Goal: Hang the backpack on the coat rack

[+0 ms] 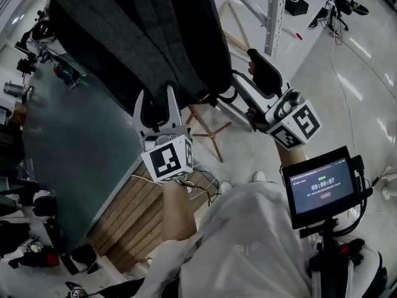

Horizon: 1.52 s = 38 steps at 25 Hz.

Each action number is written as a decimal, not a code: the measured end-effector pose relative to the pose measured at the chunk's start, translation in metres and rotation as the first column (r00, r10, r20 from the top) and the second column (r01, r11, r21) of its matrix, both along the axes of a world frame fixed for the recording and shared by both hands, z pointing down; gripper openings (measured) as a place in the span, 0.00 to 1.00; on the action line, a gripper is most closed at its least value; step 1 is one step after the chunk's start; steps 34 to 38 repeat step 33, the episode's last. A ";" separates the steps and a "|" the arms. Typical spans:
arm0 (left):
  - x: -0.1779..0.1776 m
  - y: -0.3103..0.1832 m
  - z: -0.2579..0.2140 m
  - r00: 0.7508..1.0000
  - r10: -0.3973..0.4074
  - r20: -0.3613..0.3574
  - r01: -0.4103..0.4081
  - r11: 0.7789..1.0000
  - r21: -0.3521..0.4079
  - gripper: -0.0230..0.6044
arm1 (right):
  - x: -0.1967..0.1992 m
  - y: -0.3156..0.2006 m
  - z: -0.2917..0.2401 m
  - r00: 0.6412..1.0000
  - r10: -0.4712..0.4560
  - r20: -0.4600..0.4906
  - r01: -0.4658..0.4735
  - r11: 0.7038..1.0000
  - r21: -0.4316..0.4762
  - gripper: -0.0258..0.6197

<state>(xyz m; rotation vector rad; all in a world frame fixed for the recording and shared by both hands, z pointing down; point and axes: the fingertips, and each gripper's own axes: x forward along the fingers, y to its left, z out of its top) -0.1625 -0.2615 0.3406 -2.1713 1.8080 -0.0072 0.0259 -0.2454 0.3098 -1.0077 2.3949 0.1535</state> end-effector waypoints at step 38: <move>-0.009 0.115 -0.020 0.779 0.373 -0.505 -0.373 0.922 0.105 0.05 | -0.062 0.038 0.047 0.967 -0.229 -0.114 0.188 0.938 -0.291 0.06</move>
